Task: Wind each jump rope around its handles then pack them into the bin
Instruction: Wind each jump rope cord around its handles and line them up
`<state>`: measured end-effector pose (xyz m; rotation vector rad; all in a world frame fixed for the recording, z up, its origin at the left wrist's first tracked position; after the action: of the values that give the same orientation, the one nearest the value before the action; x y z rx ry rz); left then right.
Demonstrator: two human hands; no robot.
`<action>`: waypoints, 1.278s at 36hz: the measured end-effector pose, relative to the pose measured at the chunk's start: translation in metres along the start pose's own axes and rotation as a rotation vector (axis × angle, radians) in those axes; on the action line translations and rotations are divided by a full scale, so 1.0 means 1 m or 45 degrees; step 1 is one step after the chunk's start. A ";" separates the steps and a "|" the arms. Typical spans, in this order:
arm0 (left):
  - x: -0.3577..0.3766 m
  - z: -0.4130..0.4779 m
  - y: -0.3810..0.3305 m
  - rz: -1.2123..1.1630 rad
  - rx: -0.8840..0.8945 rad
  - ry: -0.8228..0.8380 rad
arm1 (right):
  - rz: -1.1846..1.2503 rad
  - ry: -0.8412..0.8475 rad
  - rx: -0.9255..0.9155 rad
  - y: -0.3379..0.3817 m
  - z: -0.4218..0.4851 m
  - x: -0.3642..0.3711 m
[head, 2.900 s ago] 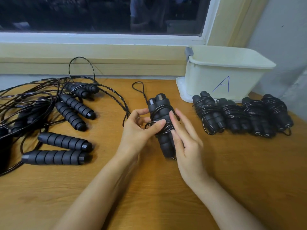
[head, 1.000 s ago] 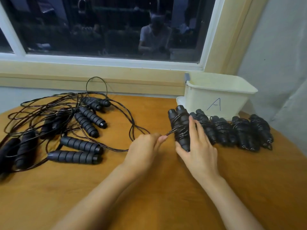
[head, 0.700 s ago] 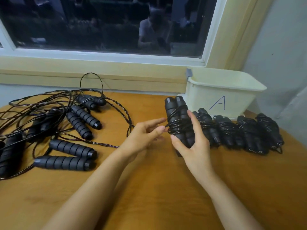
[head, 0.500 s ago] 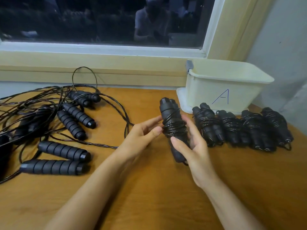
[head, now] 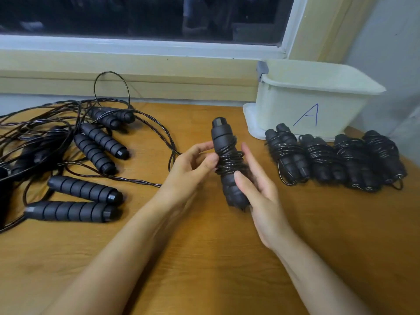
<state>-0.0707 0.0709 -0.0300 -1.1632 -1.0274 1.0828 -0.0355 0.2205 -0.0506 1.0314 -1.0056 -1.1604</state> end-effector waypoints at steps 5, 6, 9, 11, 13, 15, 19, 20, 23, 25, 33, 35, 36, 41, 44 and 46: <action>0.000 -0.004 0.001 -0.007 -0.006 -0.085 | -0.267 -0.104 -0.133 0.003 -0.001 0.002; 0.001 -0.004 0.001 0.011 -0.002 -0.096 | -0.325 -0.103 -0.153 0.003 -0.001 0.002; 0.002 -0.006 0.000 0.135 0.027 -0.158 | -0.444 -0.101 -0.183 0.004 -0.002 0.002; 0.002 -0.007 -0.002 0.235 0.058 -0.191 | -0.440 -0.105 -0.191 0.002 -0.001 0.001; 0.001 -0.007 -0.004 0.284 0.090 -0.160 | -0.398 -0.093 -0.187 0.001 -0.001 -0.001; 0.000 -0.008 -0.008 0.296 0.107 -0.071 | -0.348 -0.109 -0.189 0.000 0.000 -0.004; -0.002 -0.010 -0.013 0.409 0.108 0.074 | -0.289 -0.129 -0.187 0.002 0.002 -0.007; -0.003 -0.011 -0.014 0.425 0.110 0.107 | -0.297 -0.134 -0.186 0.001 0.002 -0.008; -0.003 -0.011 -0.016 0.441 0.111 0.190 | -0.311 -0.140 -0.184 0.001 0.002 -0.009; -0.003 -0.011 -0.018 0.433 0.110 0.238 | -0.310 -0.141 -0.178 0.000 0.002 -0.010; -0.008 -0.009 -0.020 0.396 0.177 0.056 | -0.197 -0.111 -0.159 0.000 0.003 -0.010; -0.008 -0.009 -0.018 0.325 0.152 0.003 | -0.164 -0.100 -0.147 0.001 0.003 -0.010; -0.007 -0.009 -0.017 0.275 0.130 -0.015 | -0.148 -0.097 -0.140 0.000 0.003 -0.009; -0.005 -0.009 -0.016 0.060 0.063 -0.091 | -0.128 -0.086 -0.172 0.002 0.003 -0.007; -0.002 -0.010 -0.018 0.009 0.063 -0.138 | -0.227 -0.163 -0.225 0.003 0.002 -0.006; 0.000 -0.011 -0.018 0.015 0.070 -0.169 | -0.427 -0.285 -0.307 0.002 0.001 -0.007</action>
<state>-0.0577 0.0679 -0.0139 -1.0660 -1.0876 1.2028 -0.0366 0.2280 -0.0490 0.9103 -0.8564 -1.6596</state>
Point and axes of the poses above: each hand's wrist, its own z-axis towards the middle knuckle, its own x-axis out of the palm, y = z × x, the point moved 2 cm from there along z, towards the middle knuckle
